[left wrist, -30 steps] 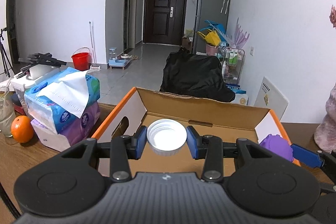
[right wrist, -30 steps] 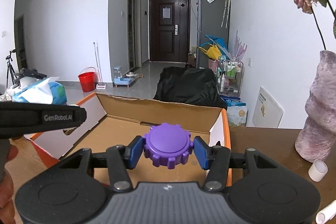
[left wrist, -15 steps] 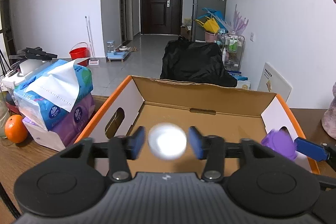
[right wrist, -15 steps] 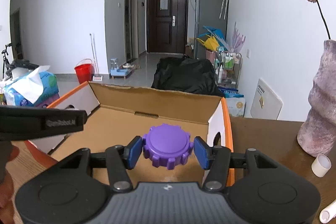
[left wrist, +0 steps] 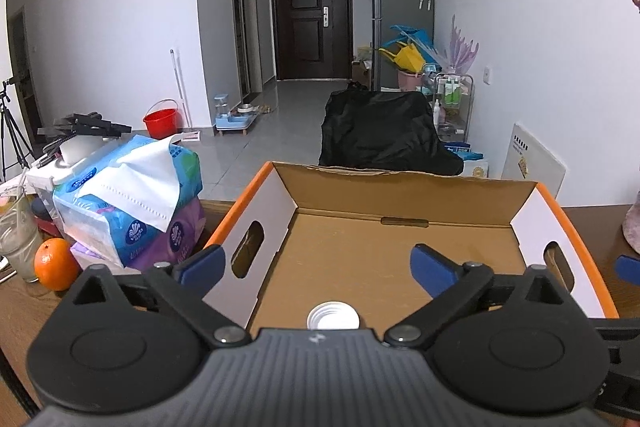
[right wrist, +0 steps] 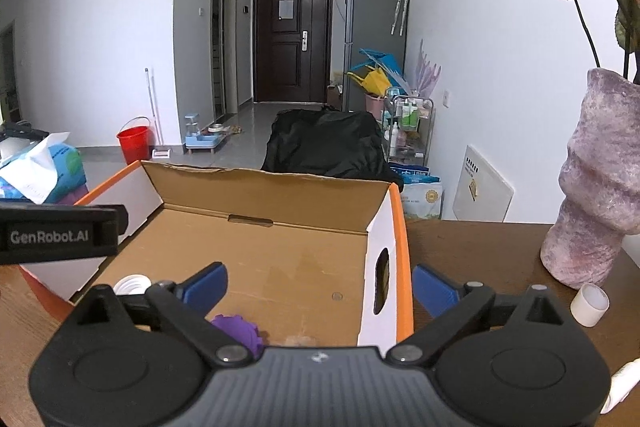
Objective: Organize rigid objects
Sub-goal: 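Withdraw both tools from the box back toward the remaining objects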
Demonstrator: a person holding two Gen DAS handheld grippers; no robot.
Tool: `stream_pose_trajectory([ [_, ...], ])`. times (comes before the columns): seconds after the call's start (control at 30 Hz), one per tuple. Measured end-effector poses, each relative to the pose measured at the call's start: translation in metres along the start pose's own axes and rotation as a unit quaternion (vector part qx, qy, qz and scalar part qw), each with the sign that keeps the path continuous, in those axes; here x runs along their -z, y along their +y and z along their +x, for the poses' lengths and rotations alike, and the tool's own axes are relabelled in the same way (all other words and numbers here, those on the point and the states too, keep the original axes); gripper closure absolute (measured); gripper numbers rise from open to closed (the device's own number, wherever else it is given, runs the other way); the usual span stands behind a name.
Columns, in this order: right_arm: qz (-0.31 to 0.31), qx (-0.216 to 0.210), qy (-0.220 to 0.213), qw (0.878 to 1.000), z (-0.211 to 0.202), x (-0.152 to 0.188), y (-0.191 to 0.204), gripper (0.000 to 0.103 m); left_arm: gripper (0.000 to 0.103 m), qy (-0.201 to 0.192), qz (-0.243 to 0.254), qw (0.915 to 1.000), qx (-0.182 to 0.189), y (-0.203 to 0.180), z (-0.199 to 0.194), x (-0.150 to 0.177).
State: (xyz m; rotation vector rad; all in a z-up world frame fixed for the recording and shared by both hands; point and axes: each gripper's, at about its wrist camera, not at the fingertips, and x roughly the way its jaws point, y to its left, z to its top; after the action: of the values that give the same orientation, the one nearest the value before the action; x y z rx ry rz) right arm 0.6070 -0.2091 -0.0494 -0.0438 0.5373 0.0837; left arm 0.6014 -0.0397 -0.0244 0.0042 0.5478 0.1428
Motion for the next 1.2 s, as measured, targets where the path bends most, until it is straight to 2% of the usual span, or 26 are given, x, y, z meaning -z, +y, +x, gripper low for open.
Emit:
stream_pose_trajectory([
  [0.17, 0.000, -0.001, -0.006, 1.000, -0.012, 0.003, -0.002, 0.003, 0.000, -0.008, -0.004, 0.9999, 0.007, 0.004, -0.014, 0.002],
  [0.43, -0.006, -0.007, -0.023, 1.000, -0.054, 0.009, -0.004, 0.003, 0.000, -0.016, -0.015, 0.9996, 0.020, 0.014, -0.043, 0.007],
  [0.93, -0.033, -0.019, -0.047, 0.998, -0.136, 0.037, 0.003, 0.003, 0.000, -0.037, -0.004, 0.9984, 0.043, 0.030, -0.126, 0.039],
  [1.2, -0.043, -0.019, -0.049, 0.998, -0.170, 0.056, 0.006, 0.003, 0.000, -0.051, -0.007, 0.9979, 0.039, 0.045, -0.161, 0.056],
])
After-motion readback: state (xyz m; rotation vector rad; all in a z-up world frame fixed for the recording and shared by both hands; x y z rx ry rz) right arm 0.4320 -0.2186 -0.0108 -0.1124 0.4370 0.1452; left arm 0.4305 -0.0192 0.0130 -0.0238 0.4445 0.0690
